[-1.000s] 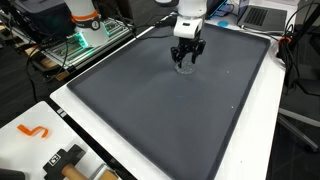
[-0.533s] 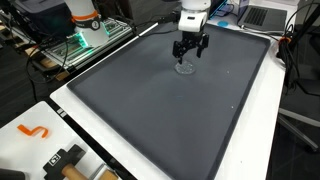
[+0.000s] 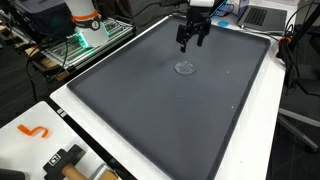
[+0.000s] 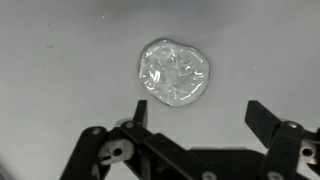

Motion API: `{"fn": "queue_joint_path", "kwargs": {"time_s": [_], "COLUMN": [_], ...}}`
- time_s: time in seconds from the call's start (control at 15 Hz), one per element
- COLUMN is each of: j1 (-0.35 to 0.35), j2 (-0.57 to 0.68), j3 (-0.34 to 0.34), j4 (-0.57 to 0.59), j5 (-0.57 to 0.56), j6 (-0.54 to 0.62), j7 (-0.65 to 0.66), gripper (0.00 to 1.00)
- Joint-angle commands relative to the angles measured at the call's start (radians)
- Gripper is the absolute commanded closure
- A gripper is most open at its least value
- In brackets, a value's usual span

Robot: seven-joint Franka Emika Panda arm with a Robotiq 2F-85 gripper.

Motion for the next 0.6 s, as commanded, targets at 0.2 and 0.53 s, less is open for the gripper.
{"fn": "queue_joint_path", "kwargs": {"time_s": [0.2, 0.53], "j1": [0.036, 0.051], "j2": [-0.061, -0.081], "j3": [0.035, 0.082], "j4": [0.022, 0.036], "j5": [-0.179, -0.281], "j6": [-0.130, -0.186], "j7": [0.009, -0.013], "gripper": [0.00, 0.00]}}
